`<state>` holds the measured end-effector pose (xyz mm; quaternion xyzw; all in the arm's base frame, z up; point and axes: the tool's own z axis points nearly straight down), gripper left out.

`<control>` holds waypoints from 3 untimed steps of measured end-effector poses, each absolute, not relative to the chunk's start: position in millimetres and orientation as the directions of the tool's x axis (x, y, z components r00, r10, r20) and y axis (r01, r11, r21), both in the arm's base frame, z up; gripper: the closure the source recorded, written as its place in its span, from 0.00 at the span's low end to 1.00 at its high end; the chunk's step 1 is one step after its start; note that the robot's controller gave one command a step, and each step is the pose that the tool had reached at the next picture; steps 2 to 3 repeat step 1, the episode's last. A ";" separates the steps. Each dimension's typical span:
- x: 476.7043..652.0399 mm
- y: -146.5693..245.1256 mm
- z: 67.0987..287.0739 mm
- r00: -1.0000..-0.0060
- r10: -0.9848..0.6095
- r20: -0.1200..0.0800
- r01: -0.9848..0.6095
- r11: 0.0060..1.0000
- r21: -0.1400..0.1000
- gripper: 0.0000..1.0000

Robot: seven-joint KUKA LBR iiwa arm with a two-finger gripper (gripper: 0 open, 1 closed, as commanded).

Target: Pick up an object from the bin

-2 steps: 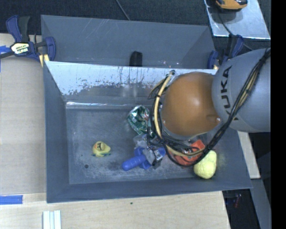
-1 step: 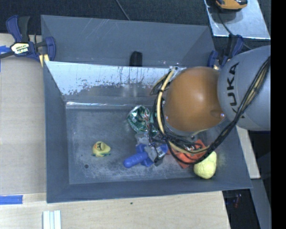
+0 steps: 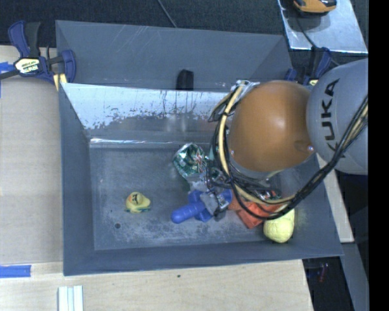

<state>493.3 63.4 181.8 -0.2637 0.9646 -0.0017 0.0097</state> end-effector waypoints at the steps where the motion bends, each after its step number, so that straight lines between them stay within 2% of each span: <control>1: 494.7 63.5 195.9 -0.861 -0.508 -0.024 -0.507 0.862 -0.011 1.00; 3: 494.7 63.5 195.9 -0.861 -0.508 -0.024 -0.507 0.862 -0.011 1.00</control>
Offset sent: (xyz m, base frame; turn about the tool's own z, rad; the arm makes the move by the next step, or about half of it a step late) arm 0.0009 0.0002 0.0644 0.0011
